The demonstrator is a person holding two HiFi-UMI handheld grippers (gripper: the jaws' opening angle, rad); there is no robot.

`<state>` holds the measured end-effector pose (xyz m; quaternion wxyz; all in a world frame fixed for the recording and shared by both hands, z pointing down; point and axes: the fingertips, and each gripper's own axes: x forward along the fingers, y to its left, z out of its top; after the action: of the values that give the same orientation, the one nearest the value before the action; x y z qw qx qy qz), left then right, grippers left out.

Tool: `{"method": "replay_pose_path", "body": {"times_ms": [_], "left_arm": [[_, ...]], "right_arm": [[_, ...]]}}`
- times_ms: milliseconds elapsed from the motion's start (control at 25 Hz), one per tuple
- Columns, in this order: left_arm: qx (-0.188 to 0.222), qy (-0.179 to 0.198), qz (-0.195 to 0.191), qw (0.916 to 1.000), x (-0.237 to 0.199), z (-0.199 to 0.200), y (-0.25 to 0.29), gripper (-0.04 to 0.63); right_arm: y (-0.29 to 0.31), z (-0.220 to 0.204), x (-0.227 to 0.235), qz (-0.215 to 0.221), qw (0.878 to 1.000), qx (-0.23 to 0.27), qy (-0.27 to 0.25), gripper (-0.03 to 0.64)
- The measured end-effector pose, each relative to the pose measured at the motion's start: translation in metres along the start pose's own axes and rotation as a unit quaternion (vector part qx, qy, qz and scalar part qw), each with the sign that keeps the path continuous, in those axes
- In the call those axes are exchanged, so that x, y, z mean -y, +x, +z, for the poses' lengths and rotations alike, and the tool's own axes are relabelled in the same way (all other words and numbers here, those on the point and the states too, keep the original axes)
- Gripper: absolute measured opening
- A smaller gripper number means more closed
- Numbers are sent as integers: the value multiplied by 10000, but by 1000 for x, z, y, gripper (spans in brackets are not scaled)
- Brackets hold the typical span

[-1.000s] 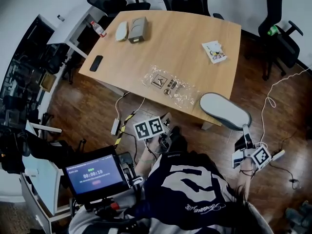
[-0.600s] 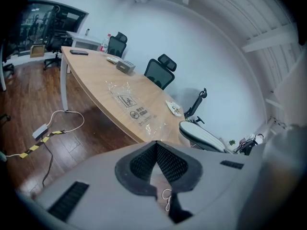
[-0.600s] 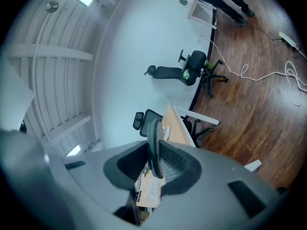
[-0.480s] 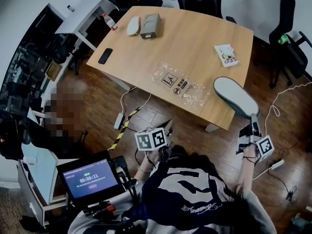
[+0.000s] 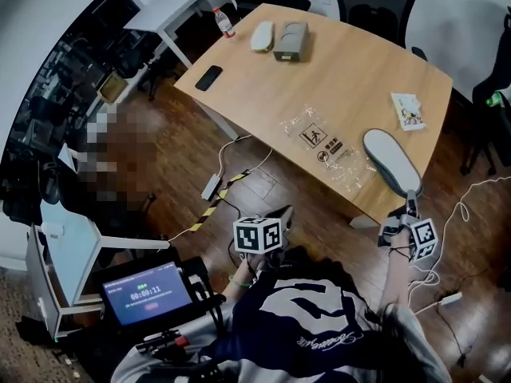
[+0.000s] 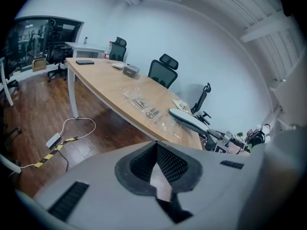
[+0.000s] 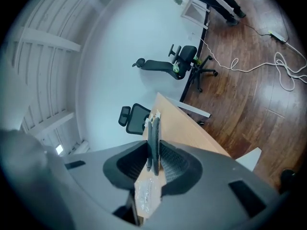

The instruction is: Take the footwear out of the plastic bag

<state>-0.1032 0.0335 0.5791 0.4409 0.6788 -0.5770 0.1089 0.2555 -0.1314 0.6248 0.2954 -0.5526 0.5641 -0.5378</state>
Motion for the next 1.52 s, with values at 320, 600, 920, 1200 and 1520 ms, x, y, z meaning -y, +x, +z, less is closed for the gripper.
{"method": "replay_pose_path", "body": {"times_ms": [320,600,920,1200,1520], "left_arm": [[-27,219,57,9997,-8,2,-5,2],[-214,577,-1,9981,-5,-4,-3,2],[-327,890,-369,9948,15,-9,1,2],[-289,1335,-676,9883,37,-11,3,2],[-301,1609,-1063,9808,59,-22,4,2]], "right_arm": [[-14,-37,26,-613,9902,-763,-1000,187],[-52,-40,46,-1850,8829,-1468,-4057,212],[-95,-81,16,-985,9199,-1602,-3441,206],[-124,-140,-27,-152,9223,-2144,-3211,194],[-153,-183,-62,291,9107,-2409,-3343,52]]}}
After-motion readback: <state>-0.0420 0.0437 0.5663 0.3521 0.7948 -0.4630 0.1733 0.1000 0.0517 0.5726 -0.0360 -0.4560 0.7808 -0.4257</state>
